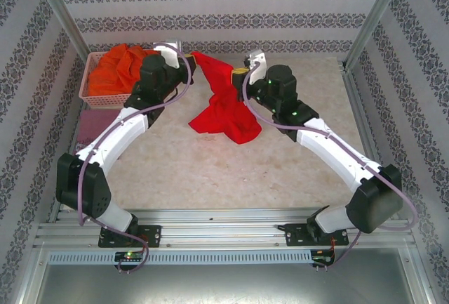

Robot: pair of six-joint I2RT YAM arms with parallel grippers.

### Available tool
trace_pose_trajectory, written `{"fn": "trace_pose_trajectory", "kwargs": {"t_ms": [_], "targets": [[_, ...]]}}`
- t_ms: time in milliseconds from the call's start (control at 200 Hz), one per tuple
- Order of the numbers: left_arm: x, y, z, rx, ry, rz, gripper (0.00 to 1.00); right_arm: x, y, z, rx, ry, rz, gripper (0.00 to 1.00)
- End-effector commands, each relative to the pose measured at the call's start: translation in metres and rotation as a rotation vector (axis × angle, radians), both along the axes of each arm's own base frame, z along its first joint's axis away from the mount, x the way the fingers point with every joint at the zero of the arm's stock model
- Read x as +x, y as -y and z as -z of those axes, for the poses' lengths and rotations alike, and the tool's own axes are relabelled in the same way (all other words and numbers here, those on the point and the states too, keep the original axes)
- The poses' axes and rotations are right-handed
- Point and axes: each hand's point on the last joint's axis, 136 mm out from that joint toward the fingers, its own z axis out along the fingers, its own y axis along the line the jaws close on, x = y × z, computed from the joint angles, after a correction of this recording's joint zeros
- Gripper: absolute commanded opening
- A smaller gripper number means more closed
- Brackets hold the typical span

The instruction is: Fold and stack the t-shirts

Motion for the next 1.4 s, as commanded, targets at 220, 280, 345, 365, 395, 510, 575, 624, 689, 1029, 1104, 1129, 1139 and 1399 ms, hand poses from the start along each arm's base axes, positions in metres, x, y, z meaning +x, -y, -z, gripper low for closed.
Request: {"fn": "trace_pose_trajectory", "kwargs": {"t_ms": [220,280,345,365,395,510,575,624,689,1029,1104,1129,1139,1399], "targets": [[-0.021,-0.029,-0.031,-0.030,0.062,-0.043,0.00,-0.001,0.020,-0.012,0.095,-0.019,-0.015,0.00],[-0.018,-0.031,-0.031,-0.019,0.064,-0.055,0.00,0.002,0.021,-0.018,0.099,-0.007,-0.016,0.00],[-0.012,-0.032,-0.037,-0.021,0.070,-0.062,0.00,0.009,0.021,-0.029,0.107,0.012,-0.027,0.00],[-0.009,-0.032,-0.039,-0.021,0.076,-0.062,0.00,0.012,0.021,-0.032,0.112,0.017,-0.028,0.00],[-0.004,-0.031,-0.043,-0.023,0.083,-0.063,0.00,0.017,0.021,-0.038,0.114,0.025,-0.032,0.00],[0.019,-0.032,-0.072,-0.045,0.115,-0.071,0.00,0.041,0.017,-0.061,0.121,0.057,-0.055,0.00],[0.033,-0.034,-0.092,-0.056,0.142,-0.077,0.00,0.053,0.016,-0.079,0.126,0.094,-0.062,0.00],[0.042,-0.037,-0.112,-0.067,0.168,-0.083,0.00,0.061,0.015,-0.094,0.135,0.122,-0.067,0.00],[0.048,-0.039,-0.140,-0.087,0.204,-0.082,0.00,0.067,0.014,-0.118,0.148,0.159,-0.080,0.00],[0.026,-0.041,-0.187,-0.137,0.274,-0.041,0.00,0.054,0.012,-0.156,0.161,0.241,-0.128,0.00],[0.018,-0.043,-0.157,-0.162,0.232,-0.044,0.00,0.054,0.012,-0.124,0.132,0.182,-0.126,0.00],[0.016,-0.044,-0.141,-0.173,0.205,-0.046,0.00,0.052,0.013,-0.110,0.122,0.158,-0.124,0.00],[0.014,-0.044,-0.139,-0.181,0.203,-0.044,0.00,0.052,0.013,-0.104,0.118,0.146,-0.124,0.00],[-0.035,-0.044,0.039,-0.192,-0.106,-0.048,0.99,0.032,0.053,0.056,0.058,-0.154,0.077,0.71]]}}
